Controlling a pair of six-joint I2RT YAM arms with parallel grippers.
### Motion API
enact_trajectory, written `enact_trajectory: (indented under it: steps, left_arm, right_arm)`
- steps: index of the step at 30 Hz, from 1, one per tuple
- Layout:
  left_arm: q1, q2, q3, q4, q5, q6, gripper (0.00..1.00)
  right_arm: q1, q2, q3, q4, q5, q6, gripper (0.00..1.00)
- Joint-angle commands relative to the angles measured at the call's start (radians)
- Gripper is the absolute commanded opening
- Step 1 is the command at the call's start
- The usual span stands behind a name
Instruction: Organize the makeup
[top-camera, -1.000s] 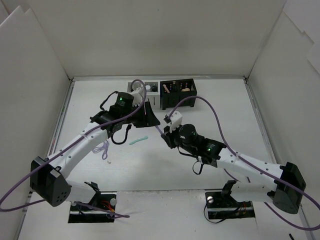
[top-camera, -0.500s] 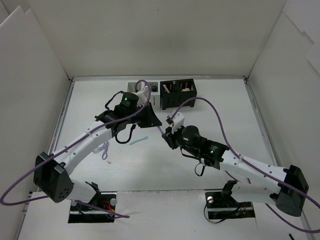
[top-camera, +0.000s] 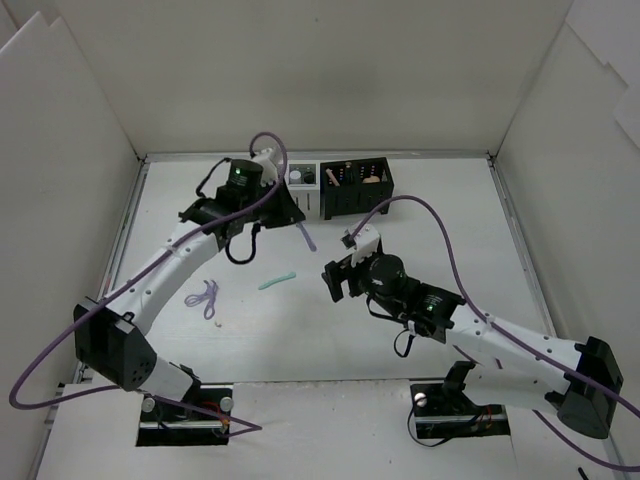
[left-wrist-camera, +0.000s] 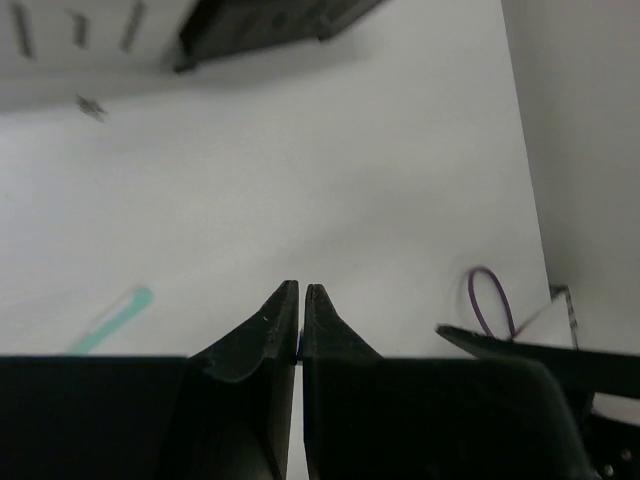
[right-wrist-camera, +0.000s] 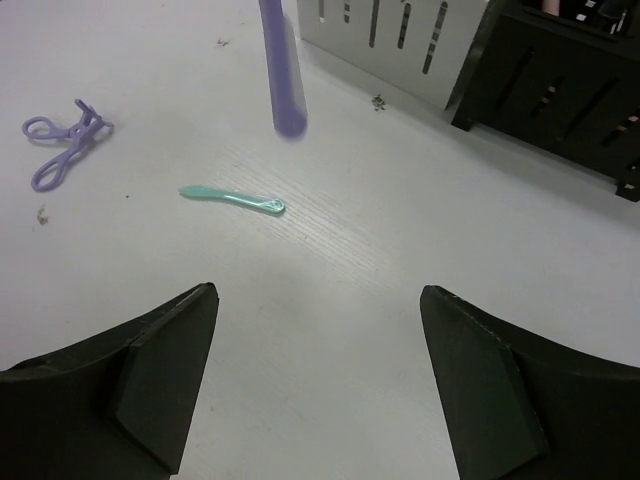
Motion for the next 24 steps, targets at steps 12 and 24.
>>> enact_trajectory:
  steps: [12,24]
  left_arm:
    - [0.204,0.328,0.556,0.120,-0.403,0.403,0.00]
    - [0.226,0.565,0.675,0.186,-0.427,0.535,0.00]
  right_arm:
    - [-0.003,-0.084,-0.059,-0.001,0.126,0.015,0.81]
    - [-0.058,-0.115,-0.095,-0.042,0.120,0.021,0.82]
